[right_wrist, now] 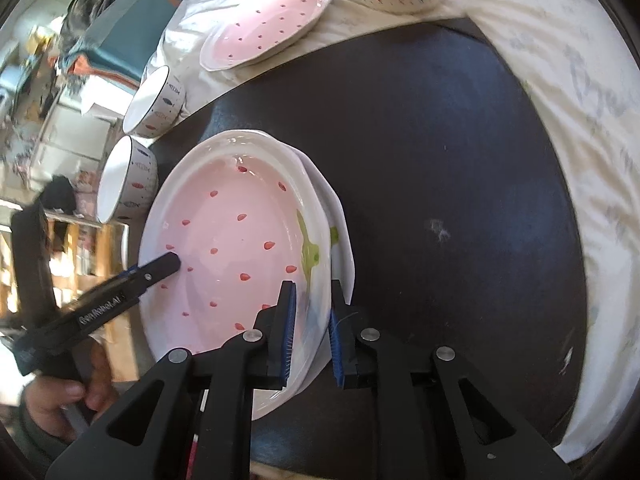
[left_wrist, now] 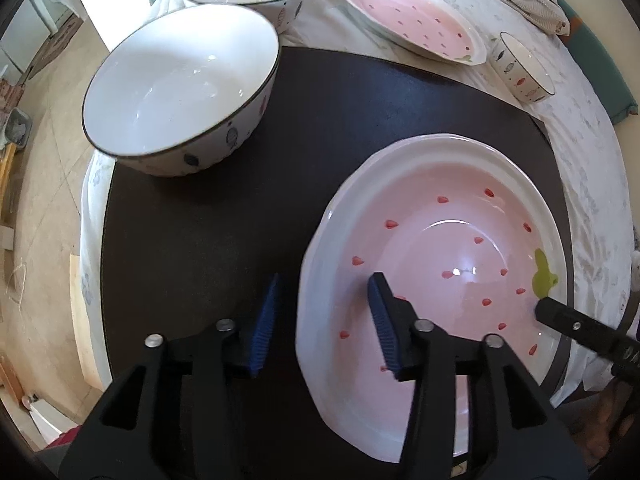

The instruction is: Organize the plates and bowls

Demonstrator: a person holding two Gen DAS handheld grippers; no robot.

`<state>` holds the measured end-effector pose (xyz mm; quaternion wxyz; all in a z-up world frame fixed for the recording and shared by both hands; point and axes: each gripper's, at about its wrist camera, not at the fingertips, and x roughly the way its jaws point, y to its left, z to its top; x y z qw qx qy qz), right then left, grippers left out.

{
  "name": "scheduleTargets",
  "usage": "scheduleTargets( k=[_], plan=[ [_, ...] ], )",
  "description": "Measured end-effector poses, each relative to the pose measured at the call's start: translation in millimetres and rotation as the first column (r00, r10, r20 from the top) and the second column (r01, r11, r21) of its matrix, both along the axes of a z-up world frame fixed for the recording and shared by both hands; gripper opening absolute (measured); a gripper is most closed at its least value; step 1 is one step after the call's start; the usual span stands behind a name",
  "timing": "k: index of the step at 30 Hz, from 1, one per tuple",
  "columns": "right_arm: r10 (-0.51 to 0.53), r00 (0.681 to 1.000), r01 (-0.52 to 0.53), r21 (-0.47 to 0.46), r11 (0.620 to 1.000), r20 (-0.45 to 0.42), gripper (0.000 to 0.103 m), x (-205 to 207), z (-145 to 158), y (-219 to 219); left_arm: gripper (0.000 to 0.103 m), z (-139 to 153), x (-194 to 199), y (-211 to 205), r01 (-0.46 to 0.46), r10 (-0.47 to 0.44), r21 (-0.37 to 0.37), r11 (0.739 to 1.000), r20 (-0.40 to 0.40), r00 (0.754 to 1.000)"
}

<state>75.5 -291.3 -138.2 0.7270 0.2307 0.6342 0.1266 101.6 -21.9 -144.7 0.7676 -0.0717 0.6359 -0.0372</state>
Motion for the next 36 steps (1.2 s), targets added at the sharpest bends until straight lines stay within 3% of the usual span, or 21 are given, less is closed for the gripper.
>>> scheduleTargets(
  k=[4,6,10,12,16,19,20,23,27,31,36],
  plan=[
    [-0.125,0.987,0.140,0.174,0.975,-0.098,0.024,-2.7,-11.8,-24.1,0.047,-0.9,-1.6,-2.8,0.011,-0.011,0.011,1.000,-0.004,1.000],
    [-0.123,0.987,0.141,0.181,0.973,-0.103,0.024,-2.3,-11.7,-24.4,0.047,0.0,-2.4,-4.6,0.015,-0.015,0.025,1.000,-0.002,1.000],
    [-0.060,0.998,0.061,0.065,0.996,-0.030,0.024,-4.2,5.7,-10.0,0.047,-0.2,-1.3,-7.2,0.019,-0.018,0.034,0.999,-0.004,1.000],
    [-0.019,0.999,0.021,-0.060,0.998,0.030,0.024,-5.2,17.5,-3.8,0.047,-0.3,-0.1,-8.9,0.018,-0.018,0.048,0.999,-0.001,1.000],
    [0.018,0.994,-0.007,-0.112,0.994,0.104,0.024,-7.6,31.1,-0.3,0.047,-0.8,1.7,-7.7,0.005,-0.005,0.049,0.999,-0.005,1.000],
    [0.072,0.982,-0.035,-0.206,0.978,0.175,0.025,-10.1,40.7,10.5,0.047,1.6,-0.7,-12.0,0.022,-0.023,0.081,0.996,0.010,1.000],
    [0.097,0.977,-0.049,-0.245,0.968,0.189,0.029,-9.7,41.5,14.9,0.047,2.4,-1.7,-14.2,0.032,-0.034,0.095,0.995,0.016,0.999],
    [0.173,0.956,-0.085,-0.340,0.936,0.237,0.081,-12.4,43.5,27.5,0.047,3.1,-4.5,-21.6,0.069,-0.071,0.122,0.990,0.017,0.997],
    [0.253,0.931,-0.136,-0.394,0.909,0.262,0.083,-11.0,42.5,45.5,0.047,8.3,-4.1,-18.6,0.053,-0.058,0.131,0.990,0.034,0.998],
    [0.253,0.935,-0.141,-0.397,0.907,0.246,0.083,-6.4,35.7,47.2,0.071,16.0,-4.9,-15.5,0.042,-0.050,0.141,0.989,0.057,0.997],
    [0.220,0.939,-0.119,-0.350,0.929,0.263,0.083,-6.9,41.6,45.4,0.072,35.2,-14.6,-23.1,0.055,-0.068,0.118,0.991,0.110,0.992]
  ],
)
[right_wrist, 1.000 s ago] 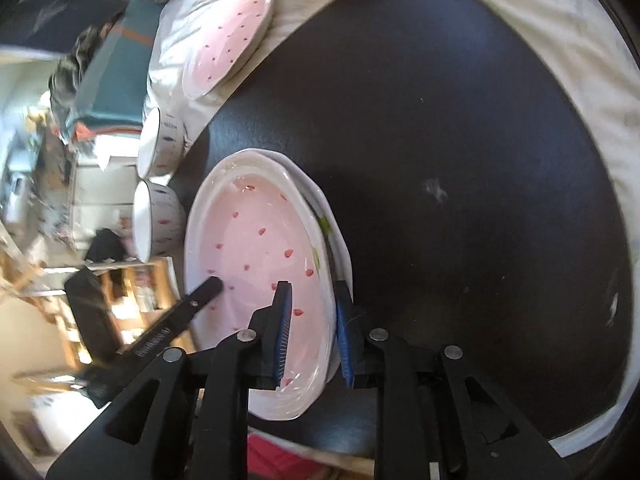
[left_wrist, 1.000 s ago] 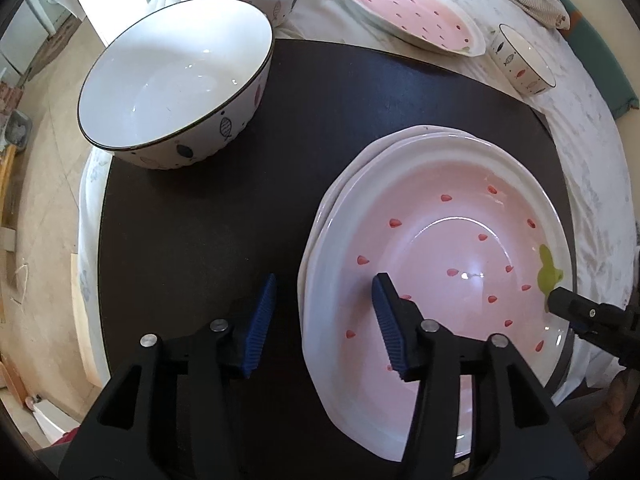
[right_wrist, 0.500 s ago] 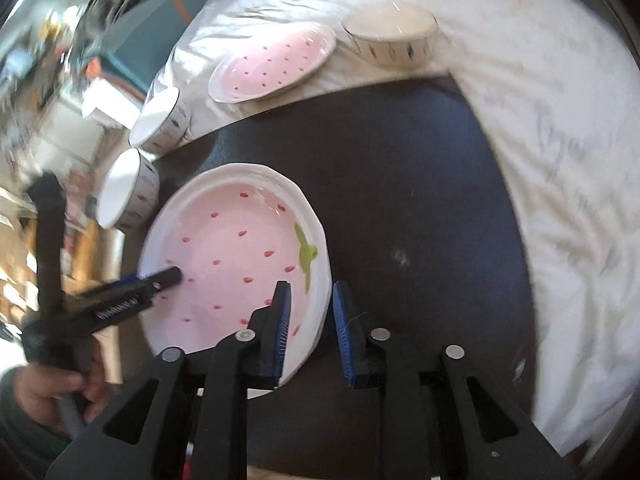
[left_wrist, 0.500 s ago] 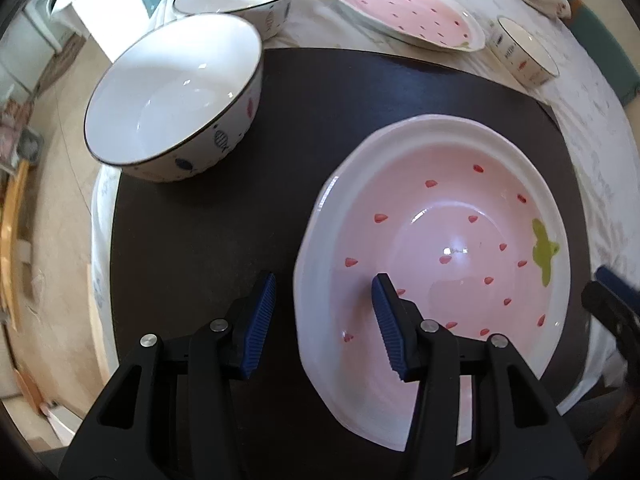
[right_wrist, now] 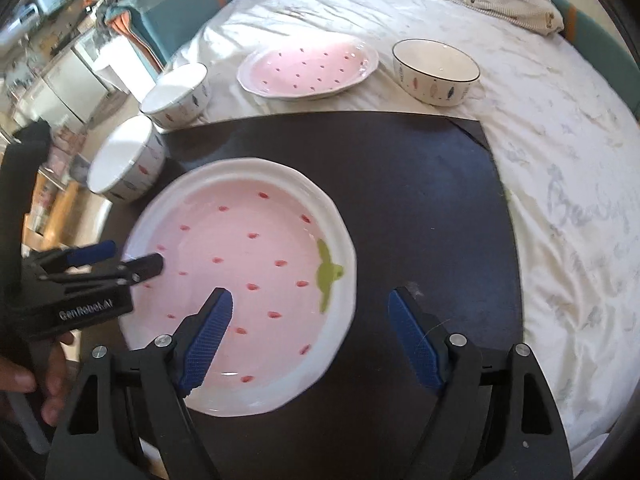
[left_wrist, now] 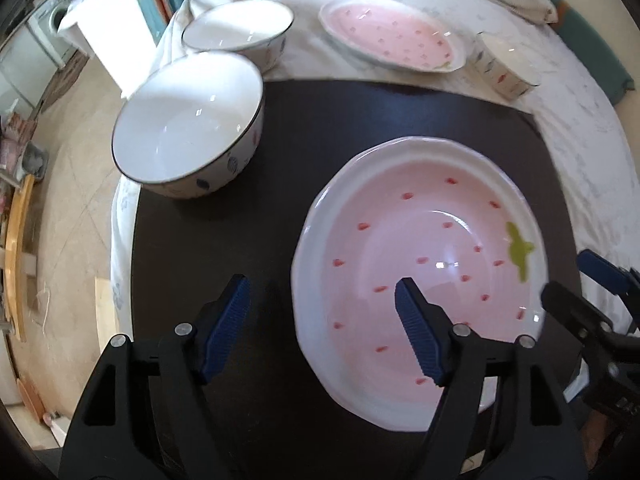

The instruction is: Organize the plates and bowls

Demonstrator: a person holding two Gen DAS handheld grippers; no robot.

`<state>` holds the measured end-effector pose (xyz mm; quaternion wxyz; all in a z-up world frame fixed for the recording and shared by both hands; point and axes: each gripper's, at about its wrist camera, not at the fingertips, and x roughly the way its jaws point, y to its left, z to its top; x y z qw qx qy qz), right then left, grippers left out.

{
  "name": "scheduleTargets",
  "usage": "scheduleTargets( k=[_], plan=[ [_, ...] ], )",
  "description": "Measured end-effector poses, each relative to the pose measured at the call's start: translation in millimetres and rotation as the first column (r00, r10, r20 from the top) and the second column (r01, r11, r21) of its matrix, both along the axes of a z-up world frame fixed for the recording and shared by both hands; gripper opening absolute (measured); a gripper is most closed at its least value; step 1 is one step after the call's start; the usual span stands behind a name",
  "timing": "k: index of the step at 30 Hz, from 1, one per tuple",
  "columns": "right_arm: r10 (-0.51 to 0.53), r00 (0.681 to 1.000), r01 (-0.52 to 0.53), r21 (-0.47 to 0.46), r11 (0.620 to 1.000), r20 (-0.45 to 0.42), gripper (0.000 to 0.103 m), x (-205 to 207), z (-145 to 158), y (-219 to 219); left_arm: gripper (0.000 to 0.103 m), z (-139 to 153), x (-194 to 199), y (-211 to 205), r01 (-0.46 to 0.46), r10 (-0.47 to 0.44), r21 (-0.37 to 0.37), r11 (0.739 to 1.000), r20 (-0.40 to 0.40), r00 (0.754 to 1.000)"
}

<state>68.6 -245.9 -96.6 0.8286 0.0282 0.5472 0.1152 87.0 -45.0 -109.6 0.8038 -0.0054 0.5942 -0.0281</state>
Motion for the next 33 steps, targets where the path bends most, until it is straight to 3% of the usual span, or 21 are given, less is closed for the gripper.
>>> scheduleTargets(
  k=[3,8,13,19,22,25,27,33],
  plan=[
    [-0.015,1.000,0.015,-0.034,0.999,0.009,0.083,-3.8,4.8,0.8,0.072,12.4,-7.8,-4.5,0.029,-0.031,0.038,0.999,0.059,0.998],
    [-0.049,0.998,0.052,-0.070,0.996,0.050,0.083,-11.7,15.2,-3.0,0.072,30.3,-19.7,0.7,0.025,-0.029,0.037,0.999,0.114,0.993],
    [-0.103,0.994,0.105,-0.044,0.994,0.035,0.083,-24.9,19.4,-15.0,0.072,47.6,-15.7,15.1,-0.018,0.022,-0.028,0.999,0.140,0.990],
    [-0.134,0.986,0.136,-0.012,0.991,0.098,0.083,-29.2,67.4,-11.7,0.072,71.4,-20.7,22.9,-0.036,0.054,-0.102,0.994,0.182,0.982],
    [-0.132,0.980,0.131,0.016,0.991,0.147,0.083,-27.1,94.0,-8.5,0.072,73.4,-24.0,22.4,-0.033,0.047,-0.073,0.997,0.199,0.979],
    [-0.131,0.977,0.124,0.051,0.991,0.166,0.083,-22.9,108.0,-4.7,0.072,73.0,-25.8,21.8,-0.020,0.039,-0.097,0.995,0.194,0.980],
    [-0.124,0.977,0.115,0.062,0.991,0.172,0.083,-19.4,111.6,-1.6,0.072,75.5,-30.3,23.7,-0.025,0.039,-0.072,0.997,0.207,0.977],
    [-0.089,0.986,0.082,0.057,0.995,0.143,0.083,-16.0,104.6,12.3,0.072,80.1,-33.6,34.8,-0.057,0.079,-0.104,0.993,0.220,0.972]
  ],
)
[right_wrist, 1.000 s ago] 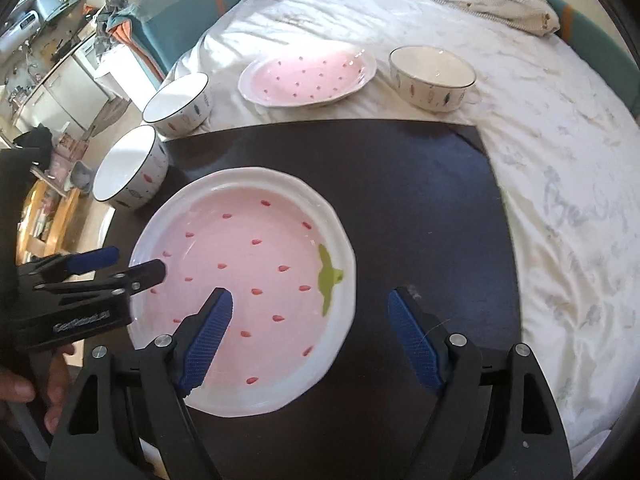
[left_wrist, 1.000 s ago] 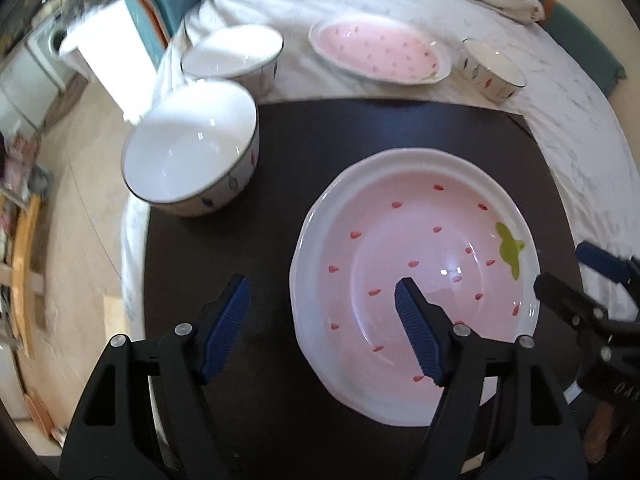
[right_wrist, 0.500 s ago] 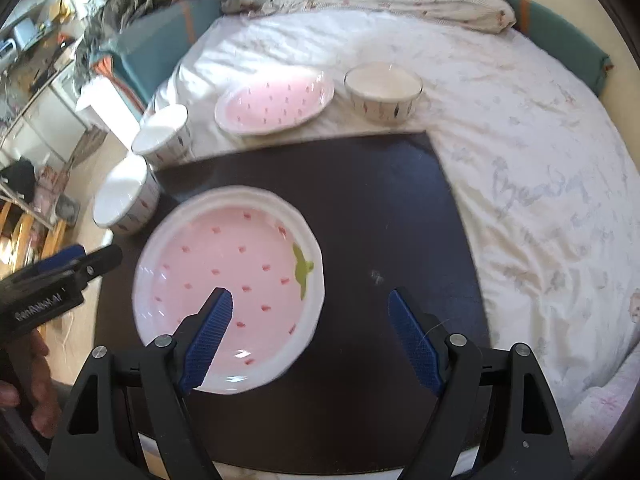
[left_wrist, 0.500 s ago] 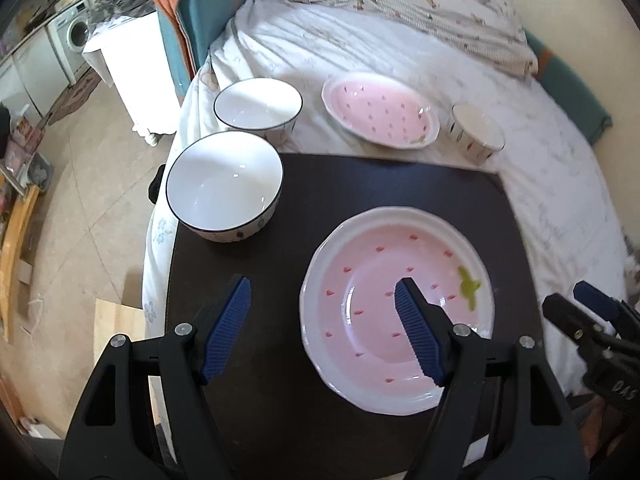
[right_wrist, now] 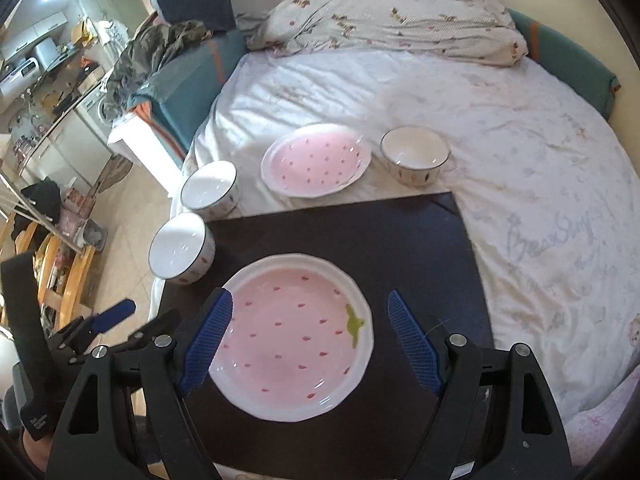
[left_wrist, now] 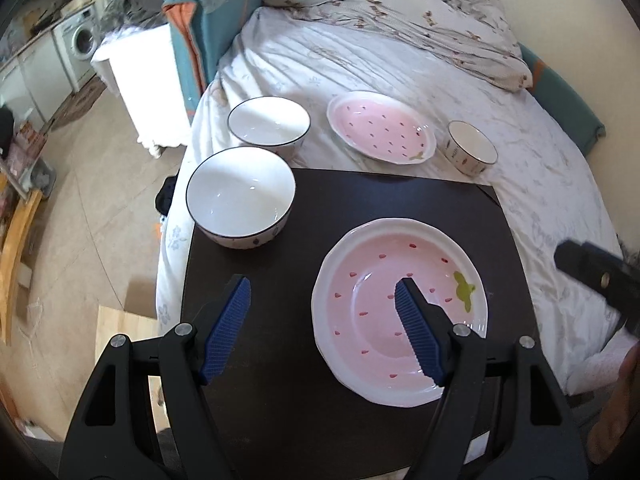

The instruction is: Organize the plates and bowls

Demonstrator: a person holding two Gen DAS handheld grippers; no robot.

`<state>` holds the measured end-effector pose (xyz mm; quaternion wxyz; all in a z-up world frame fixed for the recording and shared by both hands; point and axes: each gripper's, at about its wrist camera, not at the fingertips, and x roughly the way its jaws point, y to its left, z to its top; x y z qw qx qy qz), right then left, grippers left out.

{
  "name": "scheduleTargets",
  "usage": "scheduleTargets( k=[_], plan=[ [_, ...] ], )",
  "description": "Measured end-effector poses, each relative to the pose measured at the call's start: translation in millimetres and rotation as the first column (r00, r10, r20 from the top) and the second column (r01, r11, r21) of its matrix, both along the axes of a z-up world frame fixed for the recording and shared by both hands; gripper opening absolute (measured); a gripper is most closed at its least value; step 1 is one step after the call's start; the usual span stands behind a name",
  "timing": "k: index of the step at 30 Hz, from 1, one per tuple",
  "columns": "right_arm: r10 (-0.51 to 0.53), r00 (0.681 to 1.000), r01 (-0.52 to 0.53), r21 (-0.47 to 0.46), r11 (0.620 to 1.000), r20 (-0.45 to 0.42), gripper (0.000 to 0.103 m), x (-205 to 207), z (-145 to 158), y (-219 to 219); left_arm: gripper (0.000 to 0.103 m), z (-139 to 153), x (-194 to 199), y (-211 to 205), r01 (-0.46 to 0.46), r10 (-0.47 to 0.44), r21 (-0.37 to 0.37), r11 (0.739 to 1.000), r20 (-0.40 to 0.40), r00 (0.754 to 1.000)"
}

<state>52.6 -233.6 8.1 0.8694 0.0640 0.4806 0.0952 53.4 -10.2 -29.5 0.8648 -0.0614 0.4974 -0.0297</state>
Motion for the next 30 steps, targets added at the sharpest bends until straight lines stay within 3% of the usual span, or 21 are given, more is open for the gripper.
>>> scheduleTargets(
  k=[2,9,13,20,24,28,30],
  plan=[
    [0.007,1.000,-0.007,-0.021,1.000,0.004,0.083,-2.0,-2.1,-0.4,0.072,-1.2,1.5,-0.1,-0.016,0.016,-0.008,1.000,-0.002,1.000],
    [-0.056,0.998,0.055,-0.013,0.998,-0.013,0.083,0.7,-17.5,-38.5,0.072,9.6,12.0,-19.9,-0.003,-0.001,0.089,0.996,0.042,0.999],
    [-0.085,0.996,0.085,-0.002,0.996,-0.029,0.083,11.4,-23.6,-56.6,0.072,22.5,19.1,-23.9,-0.009,0.003,0.078,0.997,0.080,0.997],
    [-0.096,0.994,0.097,0.017,0.995,-0.055,0.083,42.8,-35.7,-79.1,0.072,18.1,50.9,-33.0,-0.012,0.011,0.048,0.999,0.019,1.000],
    [-0.124,0.991,0.126,0.031,0.992,-0.059,0.083,62.1,-43.6,-94.2,0.072,12.6,77.6,-48.6,0.002,-0.001,0.118,0.993,-0.007,1.000],
    [-0.177,0.981,0.182,0.078,0.980,-0.077,0.083,85.0,-48.5,-116.2,0.072,12.0,102.1,-61.6,0.009,-0.009,0.140,0.990,-0.002,1.000],
    [-0.267,0.960,0.275,0.111,0.955,-0.080,0.083,94.5,-49.6,-138.1,0.072,12.7,114.1,-67.3,0.006,-0.006,0.151,0.988,0.000,1.000]
  ],
)
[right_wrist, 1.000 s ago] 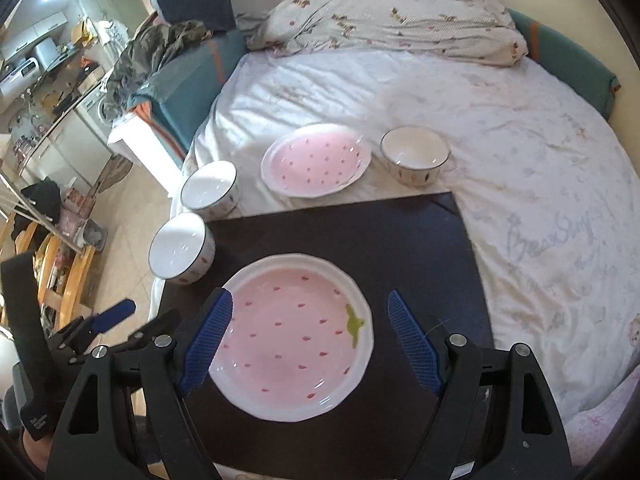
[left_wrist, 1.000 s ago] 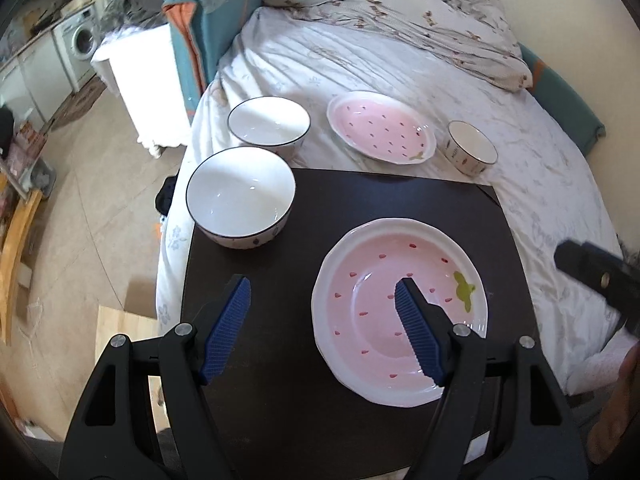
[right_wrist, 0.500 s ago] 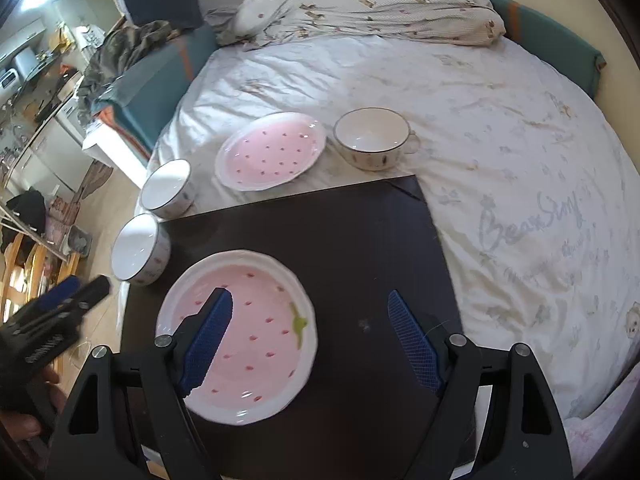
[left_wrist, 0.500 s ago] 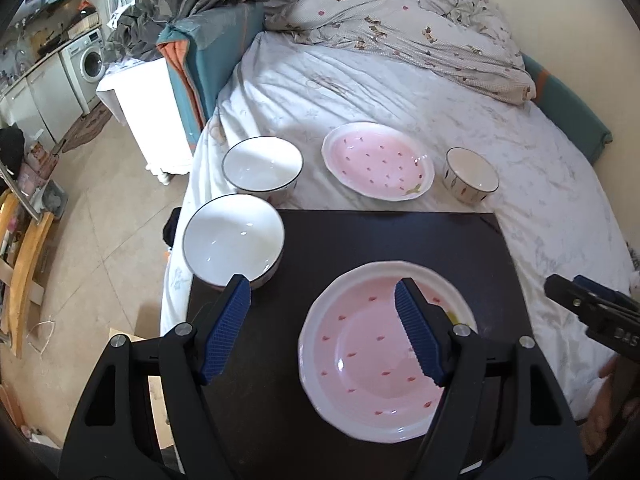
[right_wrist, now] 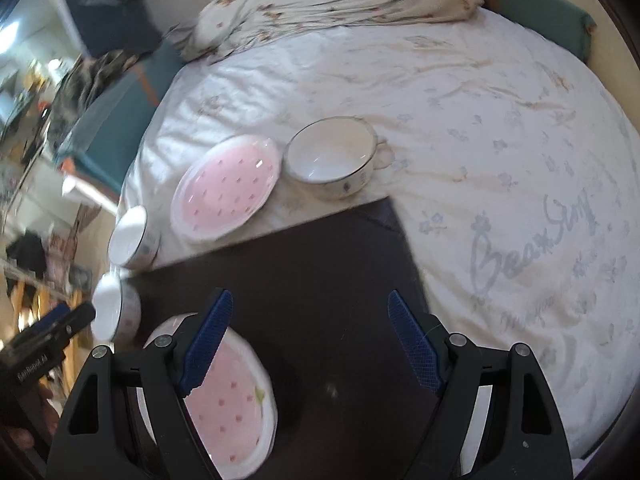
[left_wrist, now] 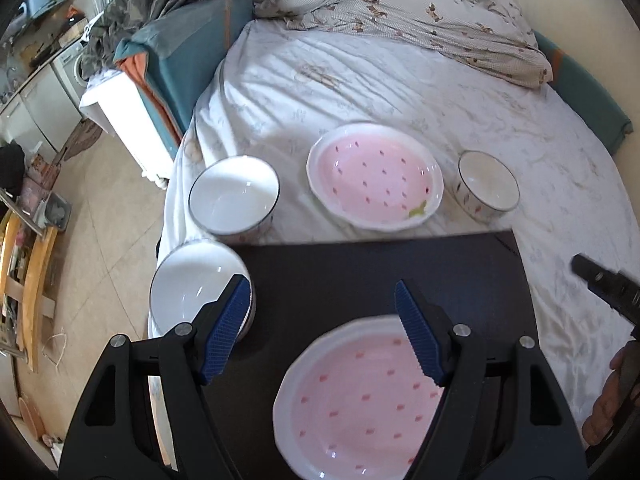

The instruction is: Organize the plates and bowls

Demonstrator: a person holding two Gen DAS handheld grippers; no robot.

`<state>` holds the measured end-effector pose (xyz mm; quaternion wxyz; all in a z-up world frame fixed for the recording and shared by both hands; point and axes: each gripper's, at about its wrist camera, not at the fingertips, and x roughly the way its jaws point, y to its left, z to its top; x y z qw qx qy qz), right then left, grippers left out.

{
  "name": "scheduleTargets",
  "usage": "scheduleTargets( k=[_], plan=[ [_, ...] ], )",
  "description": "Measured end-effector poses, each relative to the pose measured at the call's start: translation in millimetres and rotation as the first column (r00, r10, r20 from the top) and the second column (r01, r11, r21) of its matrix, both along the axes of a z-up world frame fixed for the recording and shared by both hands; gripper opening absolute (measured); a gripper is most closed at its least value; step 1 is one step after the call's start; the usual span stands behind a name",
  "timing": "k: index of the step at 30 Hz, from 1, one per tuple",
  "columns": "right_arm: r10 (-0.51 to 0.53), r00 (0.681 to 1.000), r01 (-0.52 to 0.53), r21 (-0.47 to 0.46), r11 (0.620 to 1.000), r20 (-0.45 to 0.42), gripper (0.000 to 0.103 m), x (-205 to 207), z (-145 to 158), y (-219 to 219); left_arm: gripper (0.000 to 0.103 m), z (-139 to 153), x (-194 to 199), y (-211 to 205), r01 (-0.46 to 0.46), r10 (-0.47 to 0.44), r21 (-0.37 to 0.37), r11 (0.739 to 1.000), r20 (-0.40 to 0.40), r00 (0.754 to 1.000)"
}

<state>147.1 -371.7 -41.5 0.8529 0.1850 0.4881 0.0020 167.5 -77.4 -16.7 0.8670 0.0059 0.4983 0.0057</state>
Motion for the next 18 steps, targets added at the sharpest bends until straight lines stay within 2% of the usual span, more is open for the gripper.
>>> scheduleTargets(
  k=[3,5,10,12,15,18],
  plan=[
    [-0.143,0.989,0.146,0.124,0.982,-0.034,0.083,10.2,-9.1,-33.6,0.072,-2.4,14.1,-7.9,-0.005,0.005,0.017,1.000,-0.002,1.000],
    [-0.184,0.980,0.196,0.219,0.956,-0.075,0.083,25.4,-21.6,-50.3,0.072,-5.4,21.3,-12.1,-0.006,0.006,0.018,1.000,-0.008,1.000],
    [-0.150,0.984,0.172,0.281,0.944,-0.098,0.078,68.2,-38.9,-48.6,0.072,-15.1,35.9,-17.0,-0.019,0.019,-0.005,1.000,-0.033,0.999],
    [-0.129,0.985,0.155,0.277,0.948,-0.110,0.071,92.9,-46.5,-44.9,0.072,-23.1,41.3,-19.2,-0.014,0.014,0.001,1.000,-0.067,0.998],
    [-0.130,0.984,0.158,0.252,0.955,-0.123,0.069,118.7,-57.2,-45.9,0.072,-31.0,44.0,-16.9,-0.019,0.020,0.006,1.000,-0.086,0.996],
    [-0.120,0.979,0.164,0.294,0.941,-0.164,0.065,138.0,-78.6,-50.0,0.072,-39.4,47.6,-10.7,-0.028,0.028,0.007,1.000,-0.110,0.994]
  ],
)
